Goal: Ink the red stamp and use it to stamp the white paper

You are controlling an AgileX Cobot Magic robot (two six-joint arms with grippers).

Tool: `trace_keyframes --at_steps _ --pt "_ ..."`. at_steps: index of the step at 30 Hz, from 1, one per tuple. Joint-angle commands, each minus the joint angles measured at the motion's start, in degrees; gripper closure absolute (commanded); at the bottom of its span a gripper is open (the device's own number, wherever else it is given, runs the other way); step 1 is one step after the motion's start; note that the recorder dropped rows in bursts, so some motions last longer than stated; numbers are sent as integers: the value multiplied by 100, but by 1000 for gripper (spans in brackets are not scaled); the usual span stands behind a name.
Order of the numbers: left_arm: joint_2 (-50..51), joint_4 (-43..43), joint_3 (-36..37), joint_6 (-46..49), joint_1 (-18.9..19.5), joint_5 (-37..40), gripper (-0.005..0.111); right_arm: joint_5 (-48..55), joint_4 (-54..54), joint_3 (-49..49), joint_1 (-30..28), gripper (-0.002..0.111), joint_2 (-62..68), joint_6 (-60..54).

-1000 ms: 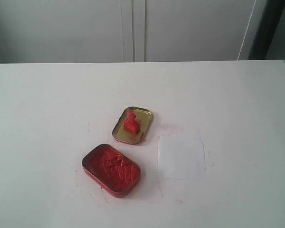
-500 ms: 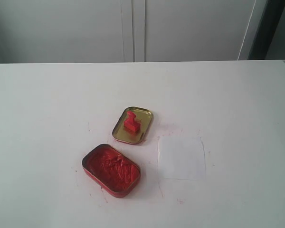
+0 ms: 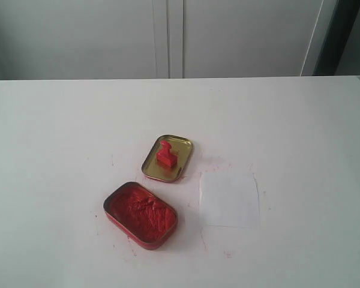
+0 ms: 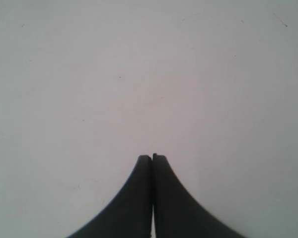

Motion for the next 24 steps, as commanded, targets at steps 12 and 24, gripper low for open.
trace_keyframes --at_steps 12,24 --pt "-23 -17 43 -17 -55 0 107 -356 -19 40 39 108 -23 315" --pt "-23 -17 43 -17 -55 0 107 -356 -19 40 39 108 -23 315"
